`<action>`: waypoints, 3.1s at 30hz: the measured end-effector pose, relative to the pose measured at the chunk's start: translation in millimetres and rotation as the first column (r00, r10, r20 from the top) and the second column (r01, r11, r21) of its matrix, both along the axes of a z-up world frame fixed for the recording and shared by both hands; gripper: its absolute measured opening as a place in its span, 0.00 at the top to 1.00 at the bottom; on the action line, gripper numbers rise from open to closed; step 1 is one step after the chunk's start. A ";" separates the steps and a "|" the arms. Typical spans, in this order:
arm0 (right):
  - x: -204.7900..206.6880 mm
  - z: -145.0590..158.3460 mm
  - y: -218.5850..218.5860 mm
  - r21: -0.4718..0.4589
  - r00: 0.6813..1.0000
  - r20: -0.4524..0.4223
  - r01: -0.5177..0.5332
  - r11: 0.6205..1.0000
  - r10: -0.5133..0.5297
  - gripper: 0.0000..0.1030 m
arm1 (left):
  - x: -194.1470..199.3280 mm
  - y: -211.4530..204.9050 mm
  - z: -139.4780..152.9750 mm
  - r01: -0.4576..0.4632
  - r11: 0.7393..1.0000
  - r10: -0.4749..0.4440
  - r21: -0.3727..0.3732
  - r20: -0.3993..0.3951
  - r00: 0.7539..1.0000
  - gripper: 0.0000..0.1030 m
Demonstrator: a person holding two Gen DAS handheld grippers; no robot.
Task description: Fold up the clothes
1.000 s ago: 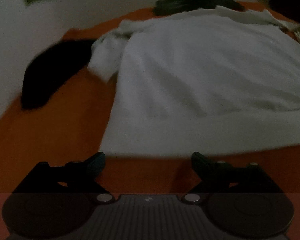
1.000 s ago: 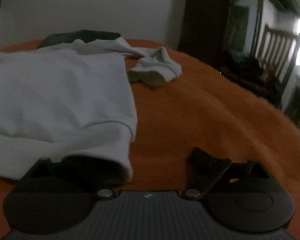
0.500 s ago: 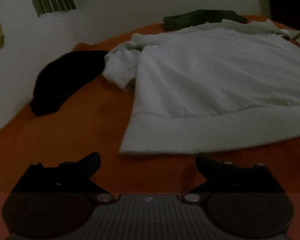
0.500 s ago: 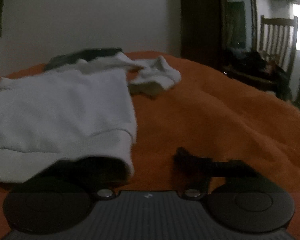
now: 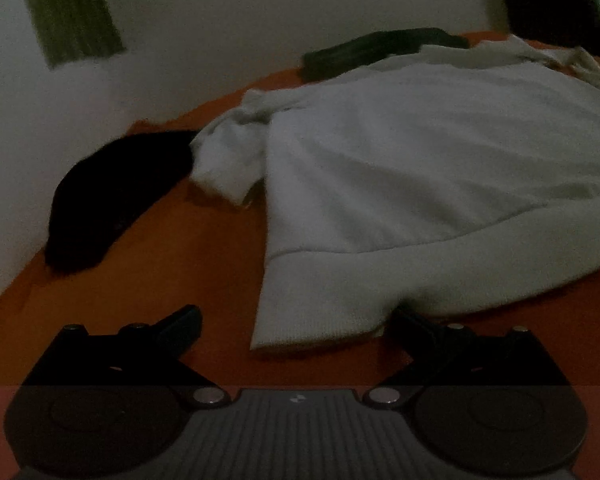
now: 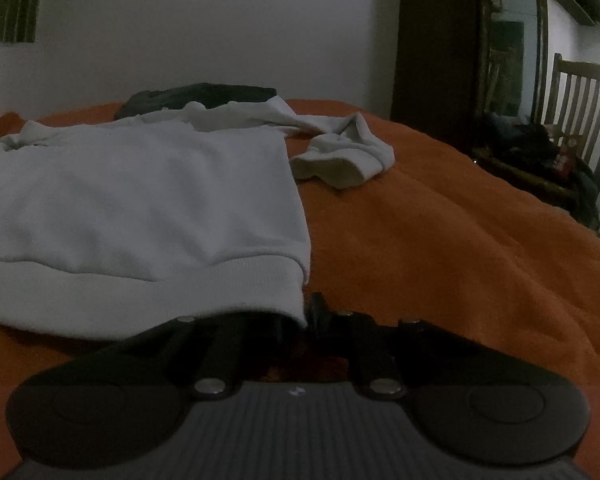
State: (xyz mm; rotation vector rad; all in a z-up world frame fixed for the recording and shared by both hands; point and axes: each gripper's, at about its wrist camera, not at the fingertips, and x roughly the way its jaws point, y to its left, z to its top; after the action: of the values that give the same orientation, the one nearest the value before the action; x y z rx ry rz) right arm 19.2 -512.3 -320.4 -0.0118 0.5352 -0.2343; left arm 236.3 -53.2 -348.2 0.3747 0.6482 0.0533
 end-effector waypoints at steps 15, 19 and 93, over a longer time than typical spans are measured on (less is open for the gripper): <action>0.3 -2.0 2.7 -0.010 1.000 -0.006 -0.001 1.000 0.001 0.87 | 5.6 8.7 -15.4 -0.019 0.999 0.021 0.035 -0.045 0.999 0.00; 0.4 -2.6 0.3 -0.011 1.000 -0.006 -0.002 1.000 0.002 0.87 | 12.7 -3.7 -15.1 -0.011 0.994 0.014 0.110 -0.029 0.999 0.00; 55.8 2.6 42.9 0.116 0.965 -0.064 -0.247 0.962 0.255 0.46 | 47.7 -86.5 -24.1 0.171 0.932 -0.197 -0.321 -0.049 0.979 0.00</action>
State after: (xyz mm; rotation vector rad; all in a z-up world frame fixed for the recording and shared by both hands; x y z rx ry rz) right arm 75.0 -469.4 -317.8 0.0152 0.6179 0.0433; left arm 284.0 -139.7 -372.3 0.1270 0.6856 -0.2444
